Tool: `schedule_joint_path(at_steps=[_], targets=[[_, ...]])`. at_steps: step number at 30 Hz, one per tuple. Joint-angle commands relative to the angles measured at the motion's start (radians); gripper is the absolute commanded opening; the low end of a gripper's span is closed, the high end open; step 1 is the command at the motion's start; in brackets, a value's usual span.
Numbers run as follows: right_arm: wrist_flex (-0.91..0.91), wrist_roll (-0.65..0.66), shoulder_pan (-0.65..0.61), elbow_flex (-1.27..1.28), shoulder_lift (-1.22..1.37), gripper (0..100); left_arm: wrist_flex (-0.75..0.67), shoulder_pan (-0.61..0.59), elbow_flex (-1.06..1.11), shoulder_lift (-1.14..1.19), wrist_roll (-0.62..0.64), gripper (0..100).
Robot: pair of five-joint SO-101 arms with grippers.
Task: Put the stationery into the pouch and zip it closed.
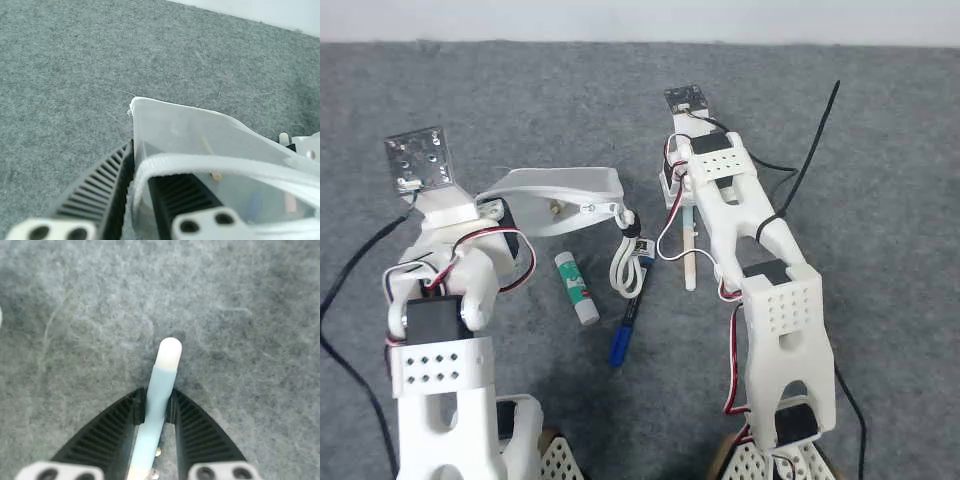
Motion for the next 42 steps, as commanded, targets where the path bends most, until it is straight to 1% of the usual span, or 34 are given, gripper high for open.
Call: schedule_joint_path(at_steps=[1,16,22,32,42], targets=[[0.047,0.020,-0.031,-0.044,-0.031,5.4,-0.011,-0.012,-0.019,-0.008,0.012,1],[0.268,0.023,-0.061,-0.046,-0.243,5.4,-0.011,-0.012,-0.018,-0.008,0.012,1],[0.398,0.023,-0.113,-0.046,-0.317,5.4,-0.012,-0.012,-0.018,-0.008,0.012,1],[0.553,0.023,-0.194,-0.046,-0.433,5.4,-0.012,-0.012,-0.018,-0.008,0.012,1],[0.634,0.023,-0.186,-0.038,-0.633,5.4,-0.012,-0.012,-0.018,-0.008,0.012,1]])
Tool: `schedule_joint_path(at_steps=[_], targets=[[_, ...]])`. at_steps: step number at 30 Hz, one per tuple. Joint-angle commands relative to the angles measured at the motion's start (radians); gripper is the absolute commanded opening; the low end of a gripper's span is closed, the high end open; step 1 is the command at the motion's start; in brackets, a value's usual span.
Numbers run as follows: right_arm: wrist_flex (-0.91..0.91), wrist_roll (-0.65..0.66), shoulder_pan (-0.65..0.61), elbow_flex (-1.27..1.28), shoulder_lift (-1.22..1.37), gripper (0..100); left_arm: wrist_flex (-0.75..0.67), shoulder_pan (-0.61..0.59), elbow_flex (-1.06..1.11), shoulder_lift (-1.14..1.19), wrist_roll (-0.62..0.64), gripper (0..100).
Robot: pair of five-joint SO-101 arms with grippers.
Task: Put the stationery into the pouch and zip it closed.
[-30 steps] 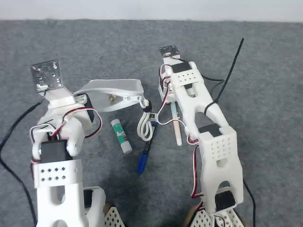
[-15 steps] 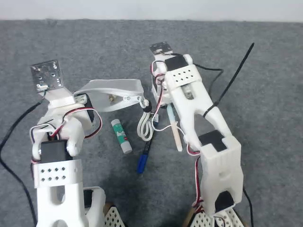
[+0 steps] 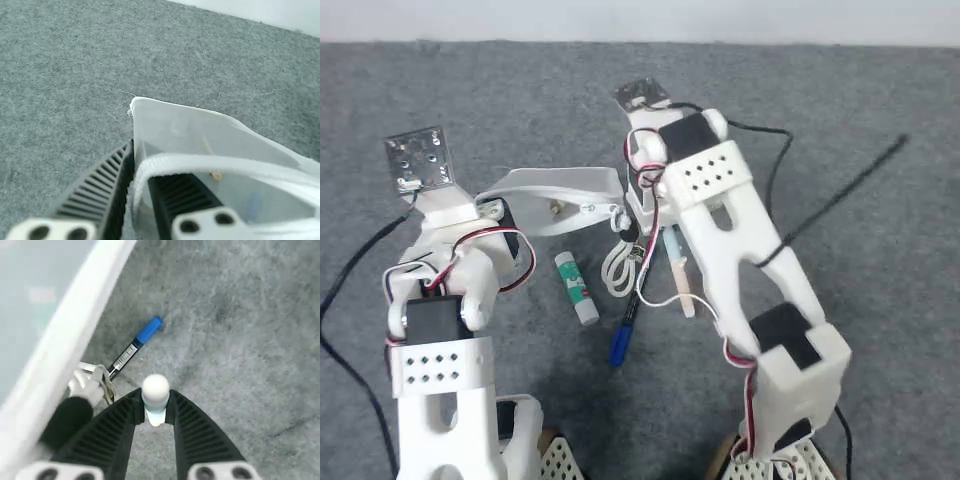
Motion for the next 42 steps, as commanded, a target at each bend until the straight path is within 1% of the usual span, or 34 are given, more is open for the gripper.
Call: schedule_joint_path(at_steps=[1,4,7,20,24,33,37,42], targets=[[0.041,0.009,0.001,-0.038,-0.147,5.4,-0.012,-0.012,-0.018,-0.008,0.012,1],[0.041,0.009,-0.004,-0.038,-0.196,5.0,-0.012,-0.012,-0.018,-0.008,0.012,1],[0.039,0.009,-0.008,-0.017,-0.239,0.2,-0.014,-0.012,-0.018,-0.008,0.015,1],[0.039,0.009,-0.047,-0.012,-0.506,0.6,-0.014,-0.012,-0.018,-0.008,0.015,1],[0.038,0.009,-0.085,-0.012,-0.587,0.6,-0.014,-0.012,-0.018,-0.008,0.015,1],[0.028,0.008,-0.259,-0.012,-0.740,0.6,-0.014,-0.012,-0.018,-0.008,0.017,1],[-0.036,0.008,-0.298,-0.012,-0.757,0.6,-0.012,-0.012,-0.018,-0.008,0.017,1],[-0.153,0.008,-0.298,-0.012,-0.754,0.6,-0.012,-0.012,-0.018,-0.008,0.017,1]])
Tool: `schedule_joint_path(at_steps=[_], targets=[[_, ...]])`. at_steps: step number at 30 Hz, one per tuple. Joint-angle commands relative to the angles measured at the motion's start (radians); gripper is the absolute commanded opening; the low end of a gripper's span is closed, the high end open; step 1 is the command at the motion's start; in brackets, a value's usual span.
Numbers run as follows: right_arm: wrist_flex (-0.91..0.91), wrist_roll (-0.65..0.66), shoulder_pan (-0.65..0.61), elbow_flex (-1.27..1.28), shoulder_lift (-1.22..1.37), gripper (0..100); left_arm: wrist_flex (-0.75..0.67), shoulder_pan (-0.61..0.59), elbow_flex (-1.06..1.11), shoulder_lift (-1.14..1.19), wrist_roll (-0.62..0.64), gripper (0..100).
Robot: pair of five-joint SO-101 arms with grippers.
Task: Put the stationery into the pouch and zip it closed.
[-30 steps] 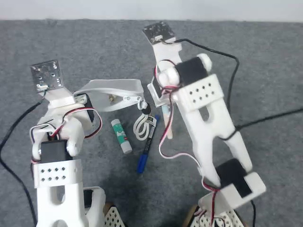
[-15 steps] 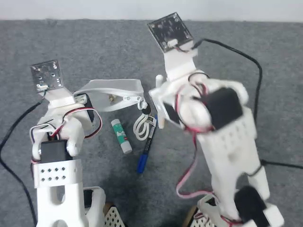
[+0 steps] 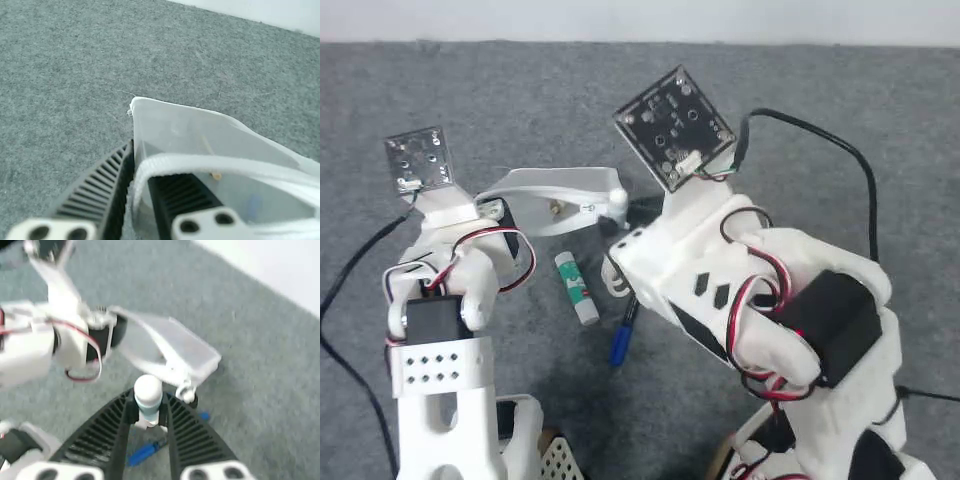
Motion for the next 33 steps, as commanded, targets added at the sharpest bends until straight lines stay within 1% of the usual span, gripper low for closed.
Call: schedule_joint_path(at_steps=[1,5,8,17,20,22,27,30,33], targets=[[-0.087,0.008,-0.007,-0.014,-0.033,0.6,-0.012,-0.012,-0.018,-0.008,0.017,1],[-0.170,0.008,-0.007,-0.011,-0.031,0.6,-0.012,-0.012,-0.018,-0.008,0.017,1],[-0.260,0.008,-0.007,0.044,-0.033,0.6,-0.012,-0.012,-0.016,-0.008,0.017,1],[-0.596,0.011,0.001,0.407,-0.042,0.6,-0.012,-0.012,-0.016,-0.008,0.017,1],[-0.684,0.014,0.031,0.503,-0.042,0.6,-0.012,-0.012,-0.016,-0.008,0.017,1],[-0.728,0.069,0.038,0.557,-0.042,0.6,-0.012,-0.012,-0.016,-0.008,0.017,1],[-0.748,0.296,0.031,0.654,-0.044,0.6,-0.012,-0.012,-0.016,-0.008,0.017,1],[-0.751,0.359,0.031,0.704,-0.044,0.6,-0.012,-0.012,-0.016,-0.008,0.015,1],[-0.751,0.382,0.031,0.755,-0.044,0.6,-0.012,-0.012,-0.016,-0.008,0.017,1]])
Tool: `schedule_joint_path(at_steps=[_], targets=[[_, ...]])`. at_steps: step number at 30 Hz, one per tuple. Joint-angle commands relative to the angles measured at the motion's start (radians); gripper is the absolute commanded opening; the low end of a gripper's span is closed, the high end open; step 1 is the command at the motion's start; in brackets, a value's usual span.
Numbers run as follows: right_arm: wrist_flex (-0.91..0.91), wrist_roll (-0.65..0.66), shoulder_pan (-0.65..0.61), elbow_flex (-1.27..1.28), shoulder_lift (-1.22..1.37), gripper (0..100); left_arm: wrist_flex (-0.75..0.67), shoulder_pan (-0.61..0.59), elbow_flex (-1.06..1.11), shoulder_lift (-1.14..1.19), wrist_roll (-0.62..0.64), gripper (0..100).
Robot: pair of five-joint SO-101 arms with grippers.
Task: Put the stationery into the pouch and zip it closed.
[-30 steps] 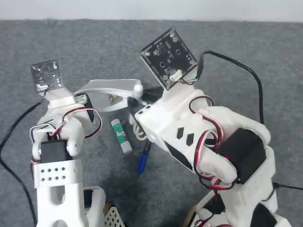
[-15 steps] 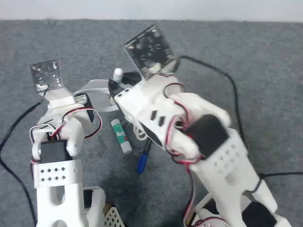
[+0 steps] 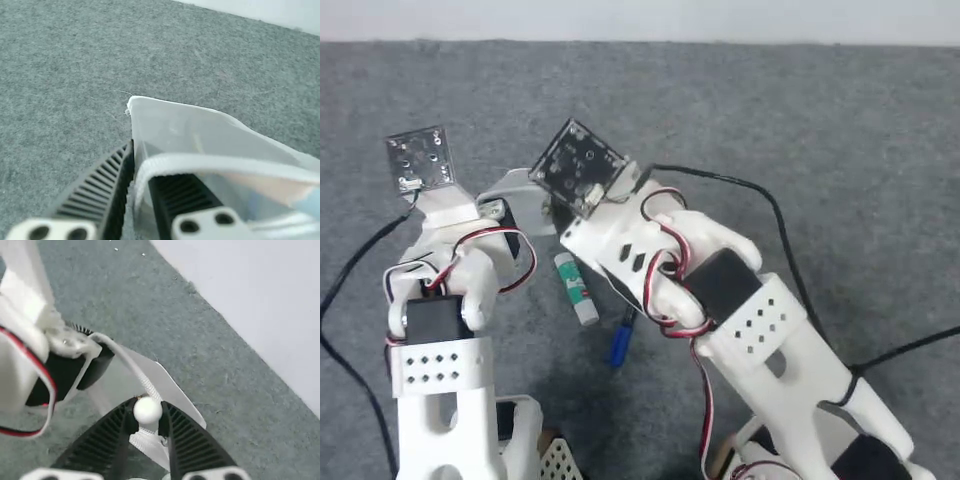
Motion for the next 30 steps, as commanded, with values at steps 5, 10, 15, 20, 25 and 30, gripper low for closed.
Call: schedule_joint_path(at_steps=[5,10,15,20,25,30], targets=[[-0.010,0.091,0.016,0.103,0.004,0.6,-0.012,-0.012,-0.018,-0.008,0.017,1],[-0.047,0.107,0.016,0.167,0.008,0.6,-0.014,-0.012,-0.018,-0.008,0.017,1],[-0.217,0.109,0.016,0.288,0.002,0.6,-0.014,-0.011,-0.018,-0.008,0.017,1],[-0.251,0.109,0.016,0.315,-0.005,3.8,-0.014,-0.011,-0.016,-0.006,0.017,1],[-0.173,0.109,0.016,0.318,-0.113,21.2,-0.046,-0.009,0.005,-0.006,0.017,1],[-0.090,0.109,0.016,0.319,-0.286,22.1,-0.049,-0.009,0.010,-0.006,0.017,1]])
